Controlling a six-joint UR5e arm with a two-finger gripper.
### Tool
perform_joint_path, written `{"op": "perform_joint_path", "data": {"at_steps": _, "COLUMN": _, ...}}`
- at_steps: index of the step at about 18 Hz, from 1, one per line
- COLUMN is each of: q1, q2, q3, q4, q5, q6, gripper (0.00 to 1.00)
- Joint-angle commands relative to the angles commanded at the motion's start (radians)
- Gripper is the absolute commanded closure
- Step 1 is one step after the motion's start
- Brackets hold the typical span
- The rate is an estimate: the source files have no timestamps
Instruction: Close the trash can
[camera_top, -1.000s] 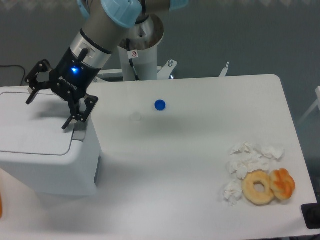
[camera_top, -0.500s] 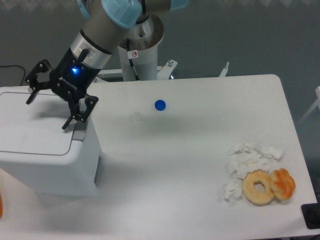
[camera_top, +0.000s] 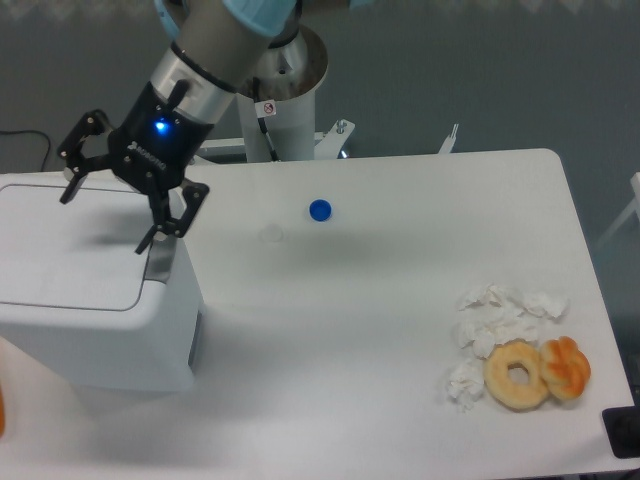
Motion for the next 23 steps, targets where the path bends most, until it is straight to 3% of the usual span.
{"op": "perform_joint_path", "data": {"at_steps": 3, "q1": 0.026, "q2": -0.001, "q3": 0.02, "q4": 0.0, "q5": 0.115, "q6": 0.046, "gripper": 0.0}}
{"op": "perform_joint_path", "data": {"at_steps": 7, "q1": 0.043, "q2": -0.003, "q3": 0.014, "q4": -0.002, "q5": 0.331, "q6": 0.323, "gripper": 0.0}}
{"op": "perform_joint_path", "data": {"at_steps": 16, "q1": 0.146, "q2": -0.014, "q3": 0.008, "q4": -0.005, "q5": 0.427, "q6": 0.644, "gripper": 0.0}}
{"op": "perform_joint_path", "data": {"at_steps": 20, "q1": 0.186, "q2": -0.038, "q3": 0.015, "q4": -0.014, "q5": 0.499, "q6": 0.689, "gripper": 0.0}}
{"op": "perform_joint_path", "data": {"at_steps": 23, "q1": 0.226, "q2": -0.034, "q3": 0.006, "q4": -0.057, "q5": 0.52, "q6": 0.823, "gripper": 0.0}}
